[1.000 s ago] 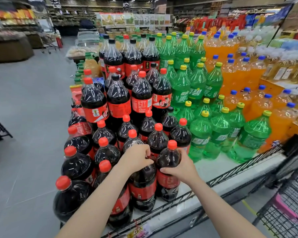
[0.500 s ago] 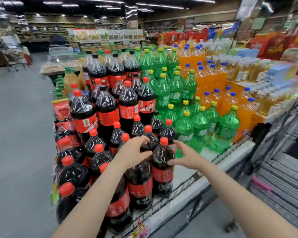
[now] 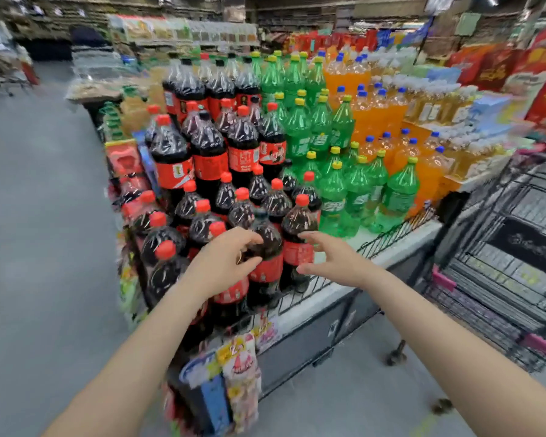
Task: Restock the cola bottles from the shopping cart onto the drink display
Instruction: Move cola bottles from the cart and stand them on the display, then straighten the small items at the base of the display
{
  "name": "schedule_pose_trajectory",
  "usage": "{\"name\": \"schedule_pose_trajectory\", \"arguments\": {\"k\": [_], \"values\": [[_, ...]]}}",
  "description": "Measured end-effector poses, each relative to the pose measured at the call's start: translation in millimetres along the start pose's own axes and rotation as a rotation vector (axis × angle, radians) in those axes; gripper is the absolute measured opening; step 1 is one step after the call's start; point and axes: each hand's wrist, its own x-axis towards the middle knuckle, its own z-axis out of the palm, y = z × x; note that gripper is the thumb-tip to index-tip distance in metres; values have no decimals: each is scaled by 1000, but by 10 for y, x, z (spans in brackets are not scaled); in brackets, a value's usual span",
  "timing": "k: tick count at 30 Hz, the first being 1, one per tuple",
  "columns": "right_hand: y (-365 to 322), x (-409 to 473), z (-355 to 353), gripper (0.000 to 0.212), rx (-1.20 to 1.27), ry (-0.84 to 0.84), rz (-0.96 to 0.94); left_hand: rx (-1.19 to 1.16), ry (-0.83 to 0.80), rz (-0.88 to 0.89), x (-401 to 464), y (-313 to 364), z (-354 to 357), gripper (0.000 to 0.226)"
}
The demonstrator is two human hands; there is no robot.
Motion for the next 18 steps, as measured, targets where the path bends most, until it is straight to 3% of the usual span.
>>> {"name": "schedule_pose_trajectory", "arguments": {"k": [10,18], "values": [[-540,-804,1070,55,30,-209,-147,-47,8,-429,-2134,107,-302,31],[-1189,-947,1824,54,9,-337,-188,-54,63,-586,-3134,-109,-660,29]]}}
